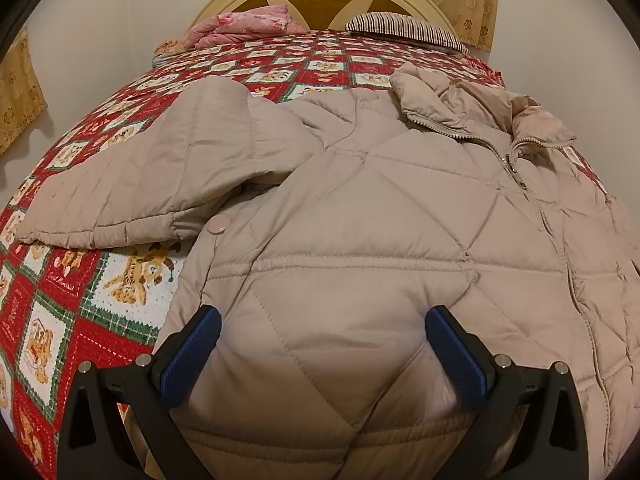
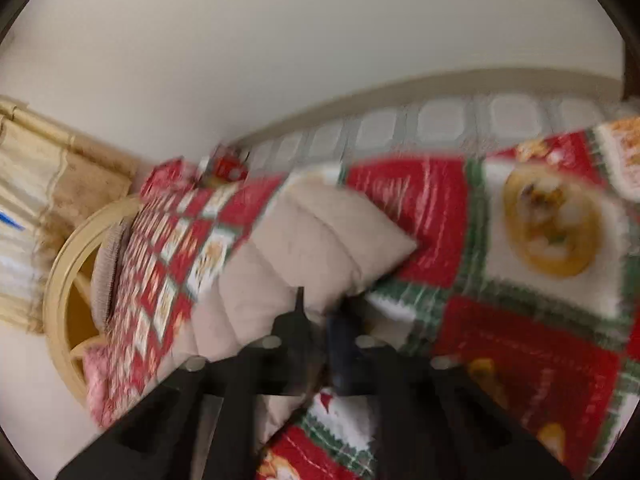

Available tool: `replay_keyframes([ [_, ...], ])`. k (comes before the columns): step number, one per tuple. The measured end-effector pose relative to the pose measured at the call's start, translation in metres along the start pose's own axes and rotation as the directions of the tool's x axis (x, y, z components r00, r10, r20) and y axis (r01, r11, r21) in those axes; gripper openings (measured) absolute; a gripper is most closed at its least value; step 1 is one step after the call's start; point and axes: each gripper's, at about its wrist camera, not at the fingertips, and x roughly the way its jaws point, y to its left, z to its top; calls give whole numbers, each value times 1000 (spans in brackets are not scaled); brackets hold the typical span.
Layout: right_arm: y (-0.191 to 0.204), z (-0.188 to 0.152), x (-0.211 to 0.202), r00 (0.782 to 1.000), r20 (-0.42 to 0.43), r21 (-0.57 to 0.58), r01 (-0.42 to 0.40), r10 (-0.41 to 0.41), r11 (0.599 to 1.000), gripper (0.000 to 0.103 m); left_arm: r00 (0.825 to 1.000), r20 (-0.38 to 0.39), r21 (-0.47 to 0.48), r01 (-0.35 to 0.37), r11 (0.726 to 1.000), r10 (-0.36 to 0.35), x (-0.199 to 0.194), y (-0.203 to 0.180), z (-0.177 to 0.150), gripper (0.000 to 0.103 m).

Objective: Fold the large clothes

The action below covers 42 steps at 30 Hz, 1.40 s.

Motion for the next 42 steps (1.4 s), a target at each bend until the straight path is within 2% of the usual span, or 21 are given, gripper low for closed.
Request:
replay_keyframes([
  [3,10,-6,-23,998,56,-102,13,-7,995,10,1000,1,-2,2,1000,-2,0,0,0,102],
  [6,38,-16,-52,993,104,-194,-35,56,980,10,1000,1,-5,7,1000,-7,1,-1,0,102],
  [9,84,-36,-86,982,127,-344,-90,142,935,10,1000,2,-9,13,1000,-13,0,0,1,102],
  [14,177,-100,-138,957,100,-597,-162,273,786,9,1000,5,-19,27,999,-27,-1,4,0,102],
  [18,232,-170,-159,943,-20,-713,-247,333,656,9,999,9,-30,42,999,-41,-3,6,0,102],
  [20,253,-213,-161,935,-93,-752,-292,344,591,9,999,11,-35,49,998,-48,-3,7,0,102],
  [22,270,-258,-156,916,-199,-768,-367,349,525,9,998,14,-42,57,997,-57,-4,10,0,102],
  [25,284,-319,-147,898,-307,-800,-423,315,427,9,997,24,-59,79,995,-78,-7,13,0,102],
  [27,284,-355,-134,891,-356,-811,-445,281,381,9,995,32,-76,98,992,-96,-8,17,0,102],
  [32,289,-434,-80,853,-494,-783,-520,166,341,9,993,39,-92,115,989,-112,-9,19,0,102],
  [34,285,-459,-72,841,-527,-773,-534,122,341,9,992,40,-94,119,988,-116,-9,20,1,102],
  [37,280,-478,-58,829,-553,-769,-545,81,333,9,991,45,-104,132,986,-128,-9,22,1,102],
  [39,276,-486,-48,809,-584,-745,-567,66,351,11,990,46,-109,138,984,-133,-9,23,1,102],
  [40,273,-486,-41,789,-612,-722,-586,55,368,14,990,47,-110,138,984,-134,-9,23,1,102],
  [42,269,-488,-32,771,-636,-700,-591,26,401,16,990,46,-109,138,984,-133,-8,23,1,102],
])
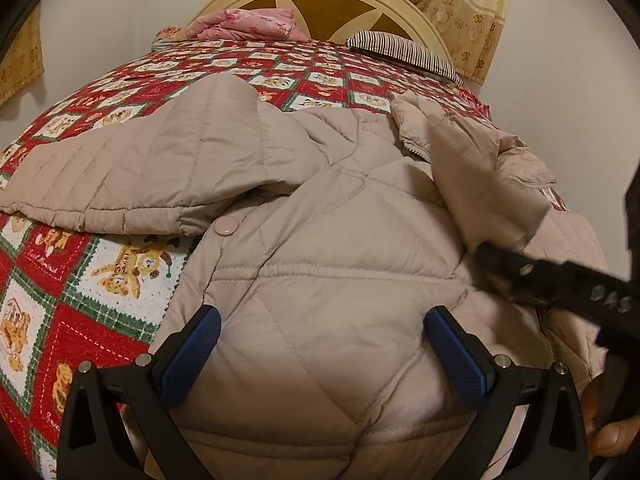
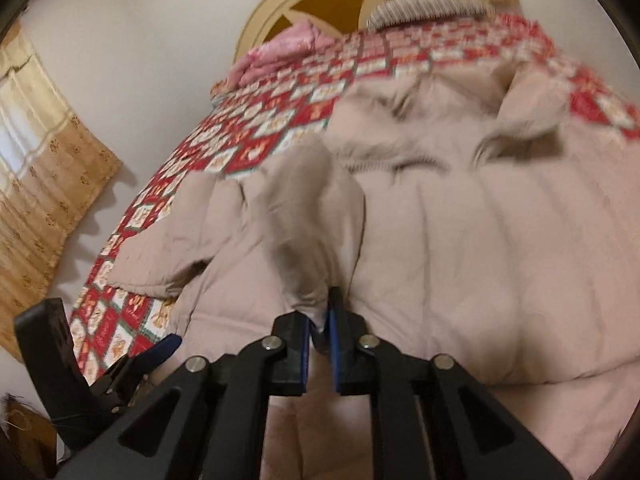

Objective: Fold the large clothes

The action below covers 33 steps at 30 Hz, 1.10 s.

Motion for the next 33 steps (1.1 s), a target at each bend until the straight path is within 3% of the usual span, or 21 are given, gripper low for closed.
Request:
replay_keyframes([
  [3,-5,1,4,997,-40,59,-68,70,996,35,1000,-2,3,-2,1000,2,1,0,0,102],
  [5,-2,4,-6,990,-36,82,-133,137,988,67,1000,-2,2,-2,1000,2,1,0,0,102],
  [7,4,6,-25,979,7,87,-205,205,975,74,1000,-2,2,-2,1000,2,1,-1,0,102],
  [9,3,8,-52,965,76,78,-257,251,963,74,1000,-2,3,-2,1000,2,1,0,0,102],
  [10,0,9,-74,959,137,62,-259,248,964,68,1000,-2,3,-3,1000,3,1,0,0,102],
  [11,-5,10,-90,959,173,50,-237,225,970,48,1000,-2,3,-2,1000,2,1,0,0,102],
  [13,-26,11,-122,972,215,73,-118,100,990,20,1000,-3,4,-3,1000,3,1,0,0,102],
  [14,-41,11,-134,974,227,106,-36,11,994,18,1000,-2,4,-4,1000,4,1,0,0,102],
  [16,-72,10,-151,949,232,168,175,-211,970,19,1000,-3,7,-7,1000,7,1,0,0,102],
  [18,-98,5,-155,914,228,226,285,-335,931,23,1000,-3,8,-8,1000,8,1,0,-1,102],
  [19,-115,0,-151,908,200,275,309,-369,910,23,1000,-4,9,-10,1000,10,1,0,-1,102],
  [21,-132,-8,-131,930,142,323,281,-340,904,23,1000,-5,13,-15,1000,15,2,-1,-1,102],
  [22,-135,-14,-112,949,111,332,244,-295,911,23,1000,-5,14,-17,1000,17,2,-1,-1,102],
  [24,-131,-23,-86,967,92,317,199,-239,927,23,1000,-6,13,-17,1000,17,2,-1,-1,102],
  [29,-97,-25,-65,931,129,166,319,-341,933,24,1000,-8,17,-24,1000,24,2,-3,-2,102],
  [33,-106,-24,-68,940,146,192,279,-308,941,24,999,-14,49,-52,997,53,-8,-9,2,102],
])
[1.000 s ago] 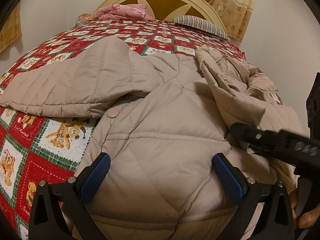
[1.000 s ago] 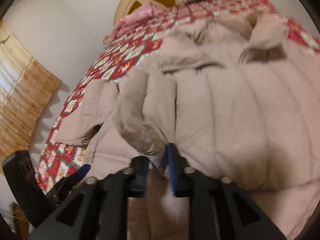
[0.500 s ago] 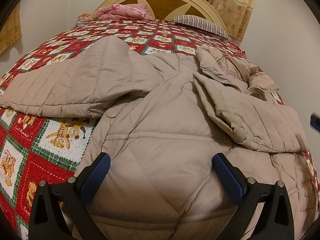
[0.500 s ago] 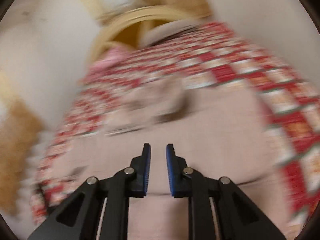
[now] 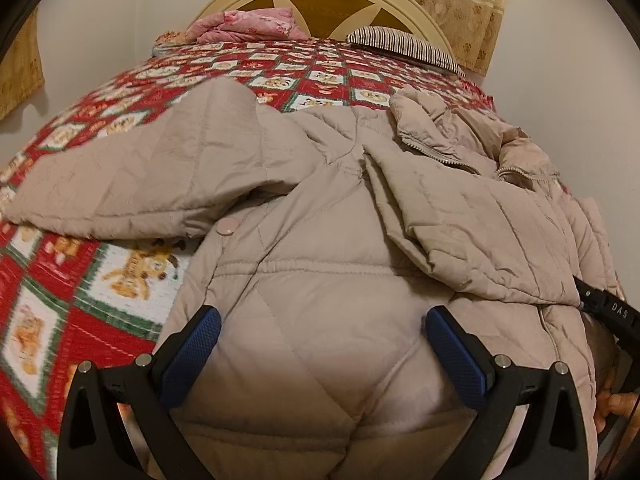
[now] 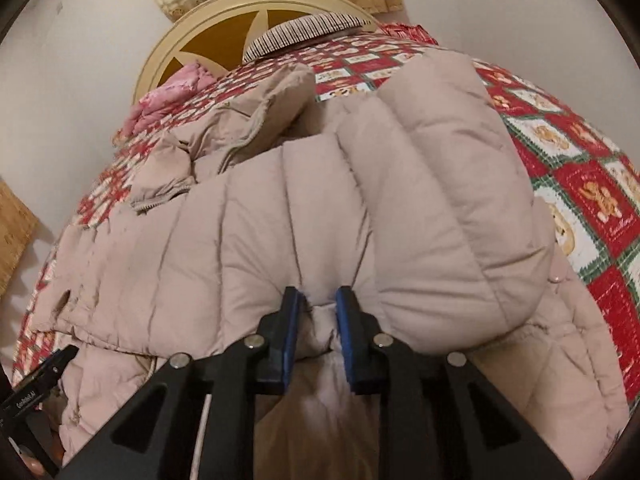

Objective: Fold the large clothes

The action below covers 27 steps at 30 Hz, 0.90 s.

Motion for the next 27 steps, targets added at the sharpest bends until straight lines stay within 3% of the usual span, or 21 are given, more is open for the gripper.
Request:
replay_keyframes([
  [2,-5,0,2,1000,5,19,-21,20,1000,24,1000,3,16,2,1000,-2,-11,-5,8,102],
  [5,-5,3,5,1000,7,18,-20,20,1000,24,995,78,28,56,998,-58,-38,-22,29,102],
  [8,-8,-3,1,1000,10,16,-17,17,1000,25,992,127,87,-7,996,-4,-36,-49,49,102],
  [9,-8,-3,1,1000,9,17,-18,17,1000,25,992,115,94,-60,994,49,-22,-58,55,102],
  [13,-15,-6,-8,1000,15,32,-27,26,999,25,993,8,61,-117,991,117,30,-63,58,102],
  [15,-18,-8,-18,999,30,63,-25,23,998,25,990,-44,60,-129,990,132,50,-63,52,102],
  [18,-20,5,-49,994,108,99,-32,22,995,28,993,-38,52,-110,993,112,56,-61,48,102],
  [21,-17,43,-64,988,145,31,57,-61,998,38,993,-34,61,-113,992,115,62,-65,48,102],
  [22,-20,54,-59,987,133,21,89,-91,996,50,992,-29,71,-121,990,123,63,-68,46,102],
  [23,-25,63,-53,985,121,20,121,-123,992,55,991,-23,80,-128,989,130,64,-70,45,102],
  [25,-42,74,-34,978,88,31,186,-188,982,55,990,-12,93,-137,986,138,65,-71,44,102],
  [27,-61,74,-13,966,39,48,252,-254,966,46,992,-15,90,-125,988,126,66,-70,44,102],
])
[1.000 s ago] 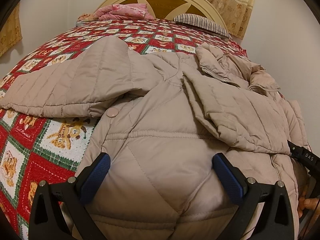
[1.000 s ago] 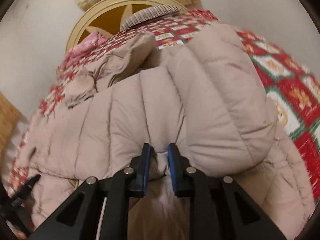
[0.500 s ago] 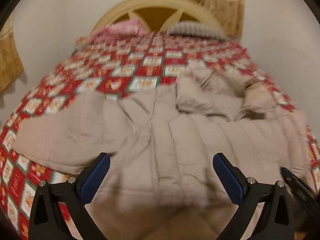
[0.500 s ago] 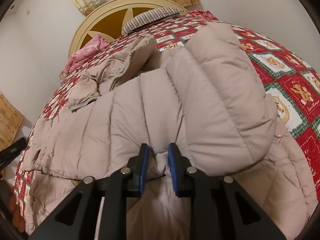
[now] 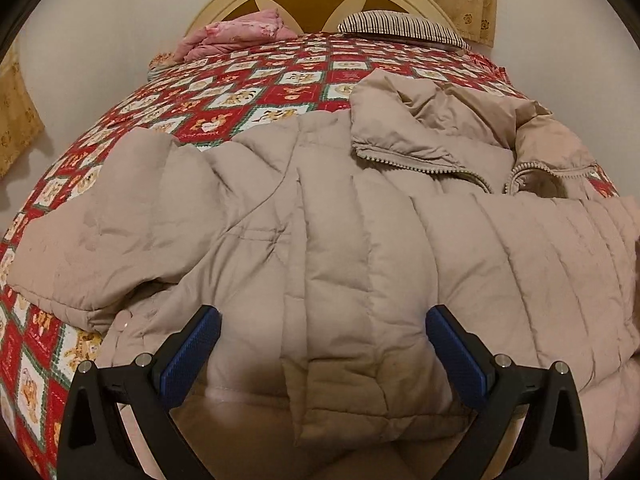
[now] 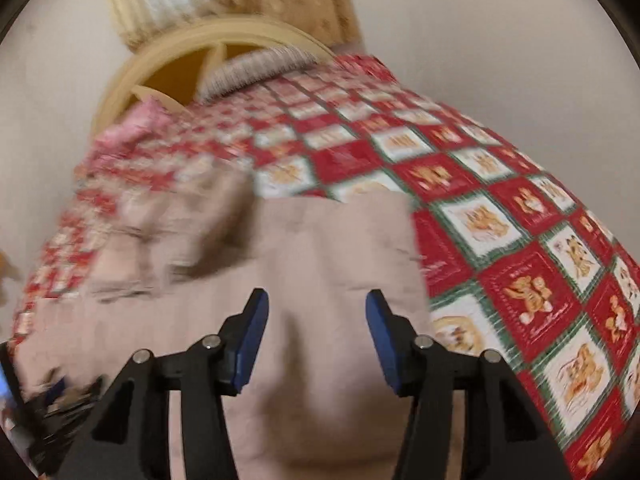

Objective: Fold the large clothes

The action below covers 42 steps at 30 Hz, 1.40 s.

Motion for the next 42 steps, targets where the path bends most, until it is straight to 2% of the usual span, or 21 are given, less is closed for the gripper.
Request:
replay_keyframes([
  [1,-11,-5,15,999,-31,11,26,-26,1000,35,1000,-4,-5,16,1000,-16,1,1,0,102],
  [2,-19,-10,23,999,-41,23,30,-29,999,29,999,-7,-9,35,999,-35,2,1,0,102],
  [5,-32,-19,30,1000,-3,46,15,-15,999,28,999,-7,-3,41,999,-41,3,-1,0,102],
  [12,-28,-21,31,999,18,26,45,-45,999,29,1000,-5,29,7,1000,-7,5,-9,0,102],
  [18,-26,-23,25,998,39,16,40,-41,999,31,999,-3,-15,47,999,-47,-8,7,0,102],
  [22,-26,-24,25,998,42,20,37,-38,999,31,999,33,-46,0,999,1,-36,38,1,102],
  [25,-25,-25,24,998,46,21,38,-39,999,32,996,75,-155,-31,987,43,-56,91,2,102],
  [27,-25,-25,24,998,47,21,37,-38,999,33,991,91,-238,-73,968,97,-65,128,2,102],
  [30,-26,-24,24,998,50,19,25,-26,1000,36,965,112,-349,-186,919,238,-74,188,0,102],
  [31,-24,-26,22,998,51,18,20,-21,1000,38,953,92,-375,-236,897,289,-74,209,1,102],
  [33,-23,-26,22,999,52,17,16,-17,1000,40,940,52,-411,-289,865,339,-71,243,4,102],
  [35,-21,-27,21,999,52,12,16,-17,1000,42,934,27,-443,-307,842,355,-67,268,5,102],
  [37,-20,-27,21,999,51,9,17,-17,1000,43,933,-19,-507,-319,801,360,-60,298,5,102],
  [40,-19,-26,22,999,51,6,19,-19,1000,44,948,-68,-603,-288,744,312,-43,331,3,102],
  [42,-18,-26,23,999,50,5,19,-20,1000,44,964,-97,-668,-248,701,249,-29,346,-1,102],
])
